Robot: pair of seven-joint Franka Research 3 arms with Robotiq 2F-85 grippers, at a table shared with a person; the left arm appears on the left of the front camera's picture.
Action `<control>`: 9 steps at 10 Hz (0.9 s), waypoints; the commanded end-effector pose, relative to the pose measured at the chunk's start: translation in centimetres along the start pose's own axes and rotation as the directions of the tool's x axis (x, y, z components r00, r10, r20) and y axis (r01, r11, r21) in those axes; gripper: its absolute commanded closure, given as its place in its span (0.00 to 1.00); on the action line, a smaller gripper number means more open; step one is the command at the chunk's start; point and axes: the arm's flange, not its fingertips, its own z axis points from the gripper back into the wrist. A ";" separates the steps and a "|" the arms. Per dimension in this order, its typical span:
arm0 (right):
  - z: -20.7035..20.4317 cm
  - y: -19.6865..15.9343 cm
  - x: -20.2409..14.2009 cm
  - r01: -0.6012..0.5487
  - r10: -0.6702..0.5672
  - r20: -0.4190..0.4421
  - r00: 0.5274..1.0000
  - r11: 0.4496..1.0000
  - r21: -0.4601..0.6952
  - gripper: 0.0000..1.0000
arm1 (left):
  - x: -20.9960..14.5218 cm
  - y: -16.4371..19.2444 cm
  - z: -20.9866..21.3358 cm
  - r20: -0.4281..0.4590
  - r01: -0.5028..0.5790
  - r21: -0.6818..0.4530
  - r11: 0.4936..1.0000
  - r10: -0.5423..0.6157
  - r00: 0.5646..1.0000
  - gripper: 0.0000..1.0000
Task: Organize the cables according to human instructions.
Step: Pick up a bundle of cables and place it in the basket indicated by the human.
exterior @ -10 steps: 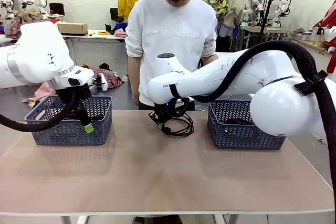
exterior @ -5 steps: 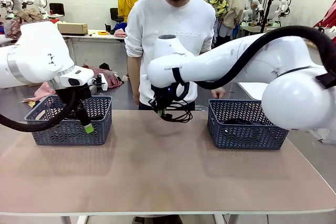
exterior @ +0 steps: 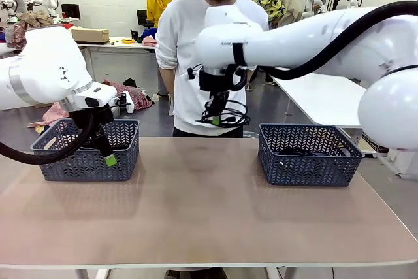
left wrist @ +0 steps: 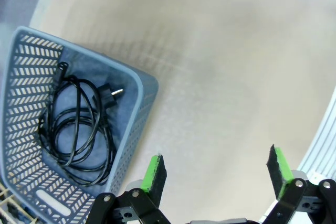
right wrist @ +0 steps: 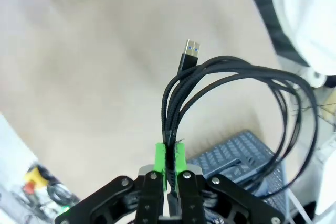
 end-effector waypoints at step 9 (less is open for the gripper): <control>2.5 -10.3 -17.8 -0.343 0.341 0.056 0.938 0.939 0.018 1.00 | -0.3 0.1 0.2 -0.006 0.001 -0.003 1.000 -0.001 1.000 0.00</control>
